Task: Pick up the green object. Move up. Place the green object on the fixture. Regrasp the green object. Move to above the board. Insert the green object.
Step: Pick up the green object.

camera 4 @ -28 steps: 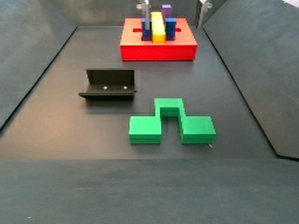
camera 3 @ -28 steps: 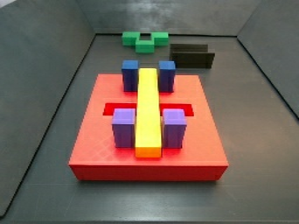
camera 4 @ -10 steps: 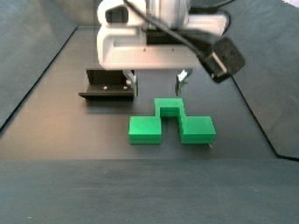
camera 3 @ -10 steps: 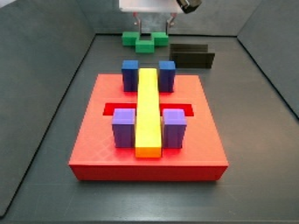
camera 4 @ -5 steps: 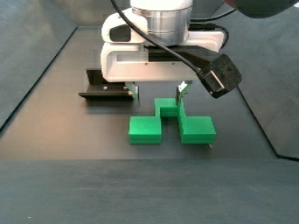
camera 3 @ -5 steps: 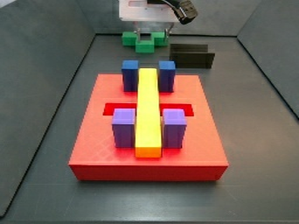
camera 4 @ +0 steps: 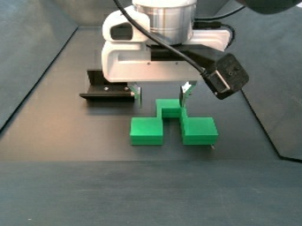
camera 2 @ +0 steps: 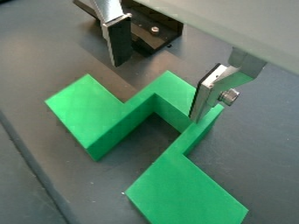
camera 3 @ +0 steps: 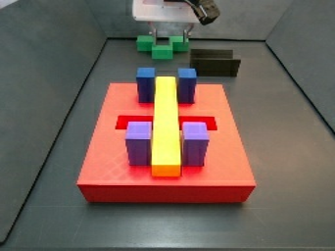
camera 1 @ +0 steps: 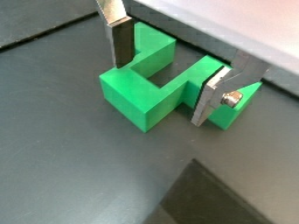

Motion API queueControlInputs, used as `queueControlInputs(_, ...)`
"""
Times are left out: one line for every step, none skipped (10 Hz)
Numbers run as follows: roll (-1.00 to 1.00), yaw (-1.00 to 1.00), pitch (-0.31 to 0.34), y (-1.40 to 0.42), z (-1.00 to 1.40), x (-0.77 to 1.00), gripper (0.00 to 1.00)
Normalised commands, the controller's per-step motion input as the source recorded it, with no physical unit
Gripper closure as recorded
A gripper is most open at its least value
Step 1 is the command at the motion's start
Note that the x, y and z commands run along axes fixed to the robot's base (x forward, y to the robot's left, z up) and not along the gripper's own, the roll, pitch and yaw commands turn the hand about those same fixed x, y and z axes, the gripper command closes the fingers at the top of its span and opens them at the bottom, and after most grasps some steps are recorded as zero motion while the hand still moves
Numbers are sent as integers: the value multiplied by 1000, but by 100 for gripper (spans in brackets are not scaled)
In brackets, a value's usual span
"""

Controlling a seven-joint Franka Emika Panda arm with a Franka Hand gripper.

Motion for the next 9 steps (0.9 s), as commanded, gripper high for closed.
queueControlInputs(0,0,0,-3,-203,-234,0)
queueControlInputs(0,-106,0,23,97,-254,0)
queueControlInputs(-11,-100,0,0,271,-274,0)
queueControlInputs(0,-43,-14,-23,183,-237,0)
queueControlInputs(50,0,-24,-74,0,-109,0)
queueControlInputs(3,0,-23,-9,-86,-83,0)
queueControlInputs(0,0,-31,0,-237,0,0)
queueControlInputs(0,11,-34,0,-286,0,0)
queueControlInputs(0,14,-33,0,-277,6,0)
